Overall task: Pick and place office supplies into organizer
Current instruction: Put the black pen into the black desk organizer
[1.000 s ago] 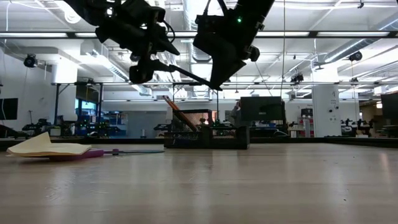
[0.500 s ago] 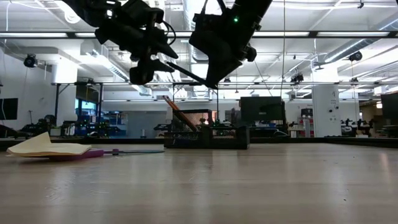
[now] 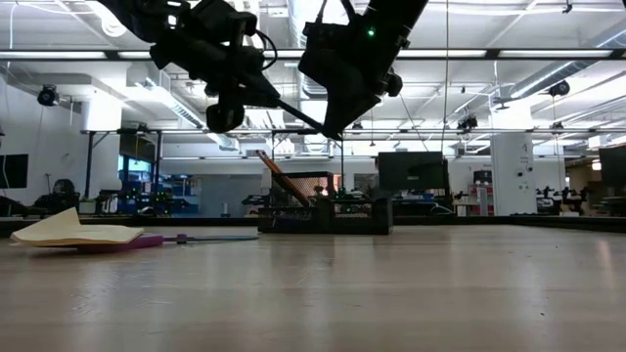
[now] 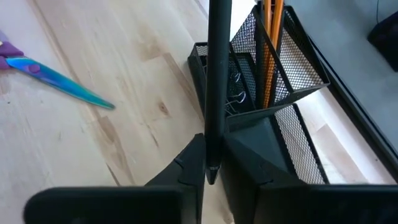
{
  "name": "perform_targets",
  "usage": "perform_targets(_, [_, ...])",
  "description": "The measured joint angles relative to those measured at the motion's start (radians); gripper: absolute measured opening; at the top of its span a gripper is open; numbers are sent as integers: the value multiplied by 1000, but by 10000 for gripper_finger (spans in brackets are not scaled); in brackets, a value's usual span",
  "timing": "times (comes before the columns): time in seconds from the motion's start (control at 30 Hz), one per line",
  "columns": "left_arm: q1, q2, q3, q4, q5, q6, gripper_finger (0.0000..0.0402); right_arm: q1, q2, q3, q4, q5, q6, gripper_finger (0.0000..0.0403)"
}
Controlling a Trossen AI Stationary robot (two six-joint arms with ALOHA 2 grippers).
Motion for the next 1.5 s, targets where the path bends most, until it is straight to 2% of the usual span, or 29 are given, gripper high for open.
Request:
perform_targets(0.13, [0, 0, 1, -1, -47, 54, 19, 1, 0, 0, -2, 0, -7, 61])
perform_targets(0.23, [4, 0, 9, -5, -106, 81, 17, 2, 0, 0, -6, -1, -7, 77])
perform_targets(0.4, [12, 0, 23, -5, -146, 121, 17, 2, 0, 0, -34, -4, 2, 94])
perform_targets(0.5, [32, 0, 36, -12, -212, 165, 17, 8, 0, 0, -114, -11, 49, 102])
perform_targets(0.63, [66, 6, 82, -83, -241, 253, 17, 28, 0, 0, -261, -11, 143, 109])
perform_targets(0.73, [69, 27, 152, -208, -313, 385, 17, 45, 0, -5, -343, -24, 194, 111])
perform_targets(0.87, [67, 82, 252, -323, -407, 534, 17, 52, 2, -49, -357, -96, 200, 105])
perform_targets(1.17, [67, 233, 341, -378, -432, 595, 18, 52, 2, -97, -347, -120, 257, 78])
perform_targets(1.5, [58, 233, 340, -376, -441, 592, 104, 50, 2, -110, -302, -120, 248, 70])
